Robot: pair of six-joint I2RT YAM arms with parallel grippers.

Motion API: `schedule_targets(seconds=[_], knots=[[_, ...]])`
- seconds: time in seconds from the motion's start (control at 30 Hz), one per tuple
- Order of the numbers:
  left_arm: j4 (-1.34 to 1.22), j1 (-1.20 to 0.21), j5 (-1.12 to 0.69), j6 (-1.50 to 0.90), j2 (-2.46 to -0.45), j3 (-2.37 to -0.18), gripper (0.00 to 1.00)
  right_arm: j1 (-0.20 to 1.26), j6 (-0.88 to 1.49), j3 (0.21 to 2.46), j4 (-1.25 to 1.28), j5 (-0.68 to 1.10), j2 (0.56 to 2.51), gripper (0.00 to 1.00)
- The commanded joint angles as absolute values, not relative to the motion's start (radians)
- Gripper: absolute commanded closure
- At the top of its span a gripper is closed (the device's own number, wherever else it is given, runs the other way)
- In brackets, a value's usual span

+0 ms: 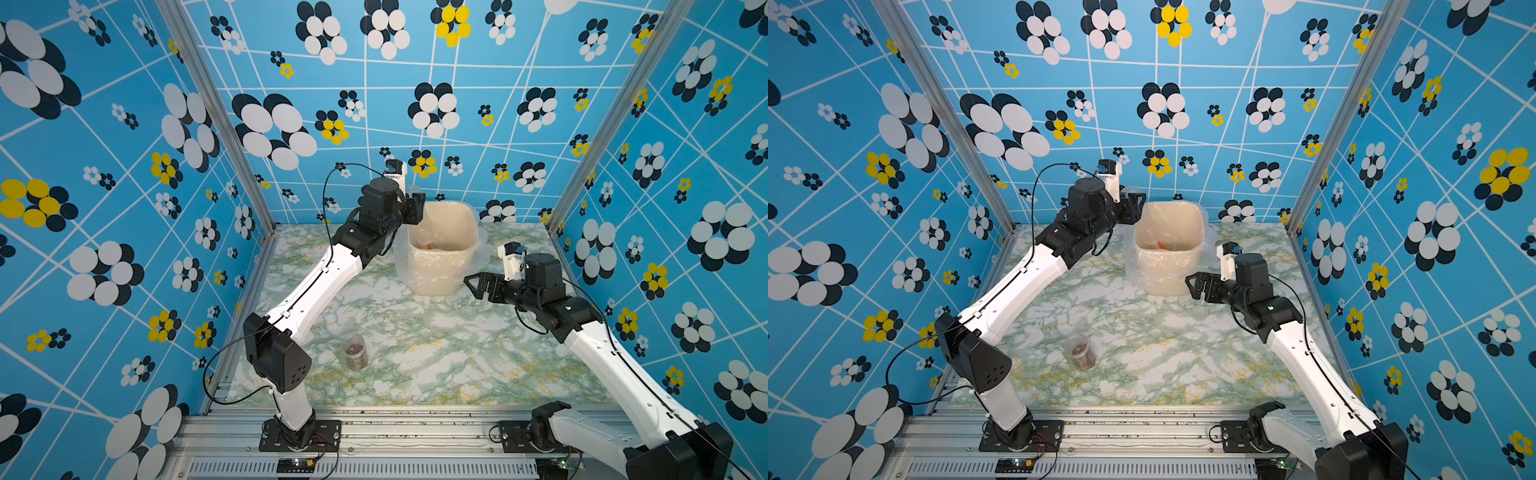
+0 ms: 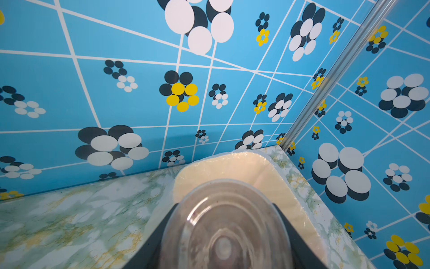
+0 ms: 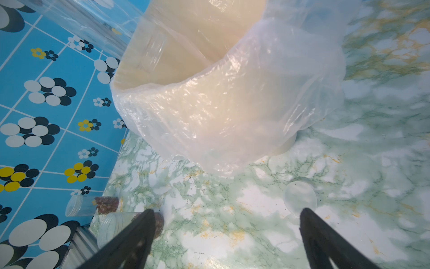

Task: Empty the moldy dried flower tea in the jars
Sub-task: Pour the moldy dried flower tea into the trash bin.

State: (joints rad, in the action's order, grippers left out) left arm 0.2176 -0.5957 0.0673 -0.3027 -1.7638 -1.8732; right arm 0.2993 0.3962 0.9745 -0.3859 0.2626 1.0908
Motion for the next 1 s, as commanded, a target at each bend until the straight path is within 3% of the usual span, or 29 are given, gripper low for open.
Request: schedule_targets(seconds=[0.0, 0.07, 0.2, 0.3, 0.43, 0.97], knots=[[0.209, -0.596, 0.007, -0.366, -1.772, -1.884, 1.0, 0.295, 0.39, 0.955, -0.38, 0.262, 1.097, 0.01], [0.185, -0.547, -0.077, -0.459, -1.776, -1.867, 1.0, 0.294, 0.39, 0.955, -0.38, 0.262, 1.097, 0.01], [0.241, -0.608, 0.057, -0.309, -1.77, -1.897, 1.0, 0.295, 0.39, 0.95, -0.378, 0.261, 1.096, 0.01], [0.225, -0.608, 0.033, -0.329, -1.766, -1.889, 1.0, 0.295, 0.39, 0.948, -0.367, 0.262, 1.104, 0.01], [0.256, -0.662, 0.141, -0.199, -1.774, -1.928, 1.0, 0.295, 0.399, 0.956, -0.354, 0.273, 1.122, 0.01], [0.202, -0.621, 0.051, -0.314, -1.758, -1.872, 1.0, 0.295, 0.408, 0.962, -0.337, 0.282, 1.142, 0.01]])
